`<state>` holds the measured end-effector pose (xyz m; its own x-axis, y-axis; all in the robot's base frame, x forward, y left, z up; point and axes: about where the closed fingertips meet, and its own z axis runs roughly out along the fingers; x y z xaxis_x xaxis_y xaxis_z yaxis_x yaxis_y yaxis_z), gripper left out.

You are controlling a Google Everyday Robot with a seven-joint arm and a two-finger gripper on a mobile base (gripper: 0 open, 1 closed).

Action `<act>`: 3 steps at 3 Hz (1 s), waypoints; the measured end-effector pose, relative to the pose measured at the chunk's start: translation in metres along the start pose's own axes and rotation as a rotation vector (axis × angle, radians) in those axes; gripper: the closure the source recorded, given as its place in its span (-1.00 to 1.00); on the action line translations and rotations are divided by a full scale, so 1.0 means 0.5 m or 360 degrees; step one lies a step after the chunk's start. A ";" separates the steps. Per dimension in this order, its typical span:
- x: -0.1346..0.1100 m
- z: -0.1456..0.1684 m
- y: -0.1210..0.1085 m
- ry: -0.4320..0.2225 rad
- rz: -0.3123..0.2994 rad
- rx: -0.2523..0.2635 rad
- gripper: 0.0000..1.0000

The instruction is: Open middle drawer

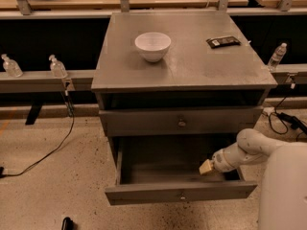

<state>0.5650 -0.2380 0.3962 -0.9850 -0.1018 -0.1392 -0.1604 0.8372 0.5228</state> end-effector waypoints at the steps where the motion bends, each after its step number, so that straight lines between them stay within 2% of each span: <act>1: -0.043 0.018 0.039 -0.0009 -0.0093 -0.0042 1.00; 2: -0.046 0.060 0.031 0.0054 -0.0071 -0.0035 1.00; 3: -0.037 0.060 0.041 0.0057 -0.0071 -0.0093 1.00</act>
Offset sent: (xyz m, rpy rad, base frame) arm 0.0258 0.0329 -0.0406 -0.0102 0.0676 0.0494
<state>0.5817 -0.2028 0.3842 -0.9783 -0.1582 -0.1338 -0.2065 0.7988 0.5651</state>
